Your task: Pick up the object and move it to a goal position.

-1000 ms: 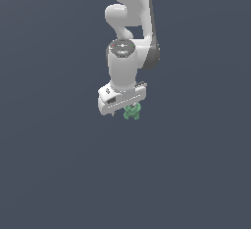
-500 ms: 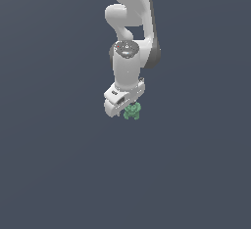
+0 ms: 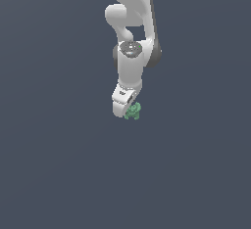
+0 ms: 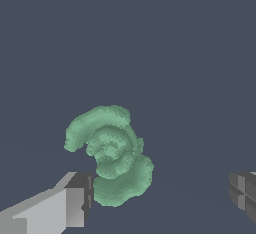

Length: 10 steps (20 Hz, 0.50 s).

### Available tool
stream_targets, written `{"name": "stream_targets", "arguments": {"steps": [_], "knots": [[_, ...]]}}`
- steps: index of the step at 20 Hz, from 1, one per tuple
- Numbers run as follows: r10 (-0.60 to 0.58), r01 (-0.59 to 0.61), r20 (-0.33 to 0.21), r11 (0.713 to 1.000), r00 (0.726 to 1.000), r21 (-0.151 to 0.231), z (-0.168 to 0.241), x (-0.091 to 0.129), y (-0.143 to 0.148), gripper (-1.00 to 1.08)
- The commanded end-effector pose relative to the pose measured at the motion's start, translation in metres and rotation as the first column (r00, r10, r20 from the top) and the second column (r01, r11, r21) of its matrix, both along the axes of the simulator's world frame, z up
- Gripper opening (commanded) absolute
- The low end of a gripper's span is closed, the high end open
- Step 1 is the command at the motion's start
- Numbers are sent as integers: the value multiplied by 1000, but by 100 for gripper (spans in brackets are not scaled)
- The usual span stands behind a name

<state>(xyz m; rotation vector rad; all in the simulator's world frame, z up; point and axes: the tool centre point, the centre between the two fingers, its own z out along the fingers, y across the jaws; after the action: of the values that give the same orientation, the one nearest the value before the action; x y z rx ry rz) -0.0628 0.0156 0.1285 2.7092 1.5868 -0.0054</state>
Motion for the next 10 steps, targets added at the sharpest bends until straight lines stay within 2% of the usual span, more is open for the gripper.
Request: {"name": "stream_targets", "arguments": {"steps": [1, 10], "knots": [[76, -76, 0, 997, 997, 1, -3, -5, 3, 100], [314, -314, 1, 949, 949, 2, -10, -21, 14, 100]]}}
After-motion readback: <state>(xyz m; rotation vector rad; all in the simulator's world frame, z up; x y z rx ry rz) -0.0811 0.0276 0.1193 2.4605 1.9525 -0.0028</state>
